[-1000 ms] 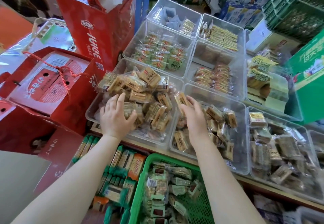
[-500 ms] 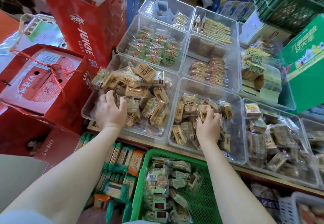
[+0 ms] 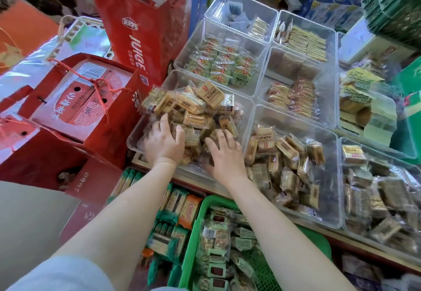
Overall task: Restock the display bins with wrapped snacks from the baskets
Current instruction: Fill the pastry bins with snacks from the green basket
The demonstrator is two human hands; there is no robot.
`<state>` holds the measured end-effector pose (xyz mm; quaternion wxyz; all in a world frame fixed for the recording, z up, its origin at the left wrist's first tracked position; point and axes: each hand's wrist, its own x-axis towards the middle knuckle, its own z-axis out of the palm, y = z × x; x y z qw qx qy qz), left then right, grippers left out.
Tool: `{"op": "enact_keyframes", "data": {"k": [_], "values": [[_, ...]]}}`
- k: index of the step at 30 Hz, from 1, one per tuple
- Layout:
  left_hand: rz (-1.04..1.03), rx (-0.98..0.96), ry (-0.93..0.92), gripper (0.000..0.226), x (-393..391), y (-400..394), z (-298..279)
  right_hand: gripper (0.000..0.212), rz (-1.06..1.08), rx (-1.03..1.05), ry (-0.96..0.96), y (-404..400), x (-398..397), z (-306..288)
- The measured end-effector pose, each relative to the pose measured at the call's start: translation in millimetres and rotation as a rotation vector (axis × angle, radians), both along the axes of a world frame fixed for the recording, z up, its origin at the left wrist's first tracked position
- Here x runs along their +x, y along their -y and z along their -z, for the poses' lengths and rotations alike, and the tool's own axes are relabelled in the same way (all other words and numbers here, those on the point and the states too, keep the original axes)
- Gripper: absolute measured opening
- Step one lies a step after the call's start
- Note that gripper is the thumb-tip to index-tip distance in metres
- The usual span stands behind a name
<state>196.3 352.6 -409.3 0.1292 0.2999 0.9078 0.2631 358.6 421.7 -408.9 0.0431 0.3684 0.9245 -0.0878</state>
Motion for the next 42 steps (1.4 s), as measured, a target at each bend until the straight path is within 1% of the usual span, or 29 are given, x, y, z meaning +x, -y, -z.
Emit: {"op": "enact_keyframes", "data": {"k": [1, 2, 4, 6, 8, 10, 12, 13, 14, 15, 16, 18, 19, 20, 22, 23, 24, 25, 26, 27, 29, 30, 31, 32, 34, 35, 36, 39, 42], "values": [[0.000, -0.001, 0.000, 0.057, -0.3, 0.2, 0.2, 0.065, 0.019, 0.003, 0.014, -1.9, -1.3, 1.9], [0.001, -0.001, -0.001, 0.057, -0.3, 0.4, 0.5, 0.064, 0.044, -0.001, -0.033, -4.1, -1.5, 0.3], [0.003, 0.001, -0.002, 0.057, -0.5, 0.4, 1.0, 0.054, 0.107, -0.091, -0.233, -8.4, -0.4, -12.3], [0.002, -0.002, 0.000, 0.057, -0.5, -0.3, 1.1, 0.039, 0.268, -0.306, -0.452, -11.0, 2.8, -33.3], [0.000, -0.005, 0.008, 0.057, -0.4, -0.8, 1.2, 0.028, 0.557, -0.589, -0.684, -14.0, 12.2, -51.8], [0.000, -0.004, 0.005, 0.057, 0.0, -0.5, 1.2, 0.028, 0.860, -0.918, -0.994, -17.4, 26.8, -62.7], [-0.003, -0.002, 0.000, 0.057, 0.1, -0.2, 2.0, 0.030, 1.047, -1.139, -1.239, -23.2, 42.2, -68.5], [-0.005, -0.002, -0.003, 0.056, 0.1, 0.1, 2.3, 0.031, 1.115, -1.161, -1.312, -29.2, 49.9, -67.5], [-0.005, -0.002, -0.007, 0.056, 0.0, 0.4, 2.4, 0.031, 1.163, -1.130, -1.377, -35.2, 56.0, -67.9], [-0.004, -0.001, -0.008, 0.056, 0.3, 0.6, 2.2, 0.032, 1.186, -1.014, -1.391, -45.0, 61.8, -64.3], [-0.006, 0.001, -0.009, 0.056, 0.7, -0.1, 2.1, 0.035, 1.177, -0.824, -1.331, -56.0, 66.8, -61.2], [-0.011, 0.000, -0.011, 0.056, 0.5, -1.2, 2.3, 0.041, 1.088, -0.343, -1.011, -76.6, 73.4, -55.7], [-0.010, 0.001, -0.012, 0.056, 1.1, -2.2, 1.9, 0.042, 0.995, -0.157, -0.866, -86.7, 75.2, -54.0], [-0.007, 0.001, -0.013, 0.057, 1.5, -2.5, 1.8, 0.044, 0.884, -0.093, -0.732, -95.5, 75.0, -49.0], [-0.010, 0.001, -0.009, 0.057, 1.0, -2.6, 2.1, 0.060, 0.666, -0.216, -0.410, -110.0, 71.6, -34.0], [-0.011, 0.003, -0.008, 0.057, 1.0, -2.1, 2.3, 0.069, 0.586, -0.279, -0.201, -113.9, 69.9, -26.3], [-0.013, 0.005, -0.009, 0.057, 1.2, -1.4, 2.2, 0.071, 0.533, -0.275, -0.023, -116.9, 67.6, -20.2], [-0.016, 0.007, -0.012, 0.056, 1.0, -1.0, 2.3, 0.069, 0.519, -0.230, 0.073, -118.3, 63.1, -16.4], [-0.018, 0.008, -0.014, 0.056, 0.5, -1.2, 2.4, 0.065, 0.516, -0.163, 0.078, -116.2, 55.9, -16.4], [-0.020, 0.007, -0.014, 0.056, 0.2, -1.7, 2.3, 0.059, 0.503, -0.087, 0.004, -109.4, 46.4, -19.7], [-0.017, 0.004, -0.017, 0.056, 0.2, -2.0, 2.7, 0.045, 0.404, 0.039, -0.229, -87.1, 22.8, -29.4], [-0.015, 0.007, -0.017, 0.057, 0.0, -1.7, 3.0, 0.040, 0.347, 0.059, -0.301, -75.1, 11.0, -30.9], [-0.010, 0.011, -0.017, 0.057, 0.1, -1.8, 3.2, 0.039, 0.313, 0.051, -0.309, -65.2, 0.6, -29.3], [-0.005, 0.013, -0.016, 0.058, -0.5, -1.5, 3.7, 0.041, 0.301, 0.024, -0.257, -58.3, -8.3, -24.7], [0.006, 0.005, -0.008, 0.065, -1.9, -0.3, 4.9, 0.053, 0.357, -0.040, -0.065, -52.2, -20.3, -13.2], [0.011, 0.002, -0.004, 0.071, -2.3, 0.5, 5.0, 0.060, 0.399, -0.059, -0.001, -52.9, -23.7, -6.5], [0.016, 0.001, 0.000, 0.076, -2.5, 1.2, 5.2, 0.063, 0.432, -0.067, 0.014, -53.8, -26.5, -1.6], [0.027, -0.004, -0.009, 0.080, -4.2, 1.3, 7.3, 0.058, 0.508, -0.068, -0.096, -57.5, -33.3, 4.0], [0.033, -0.020, -0.040, 0.085, -4.8, 1.6, 7.3, 0.047, 0.531, -0.090, -0.122, -60.7, -31.1, -0.5]]}}
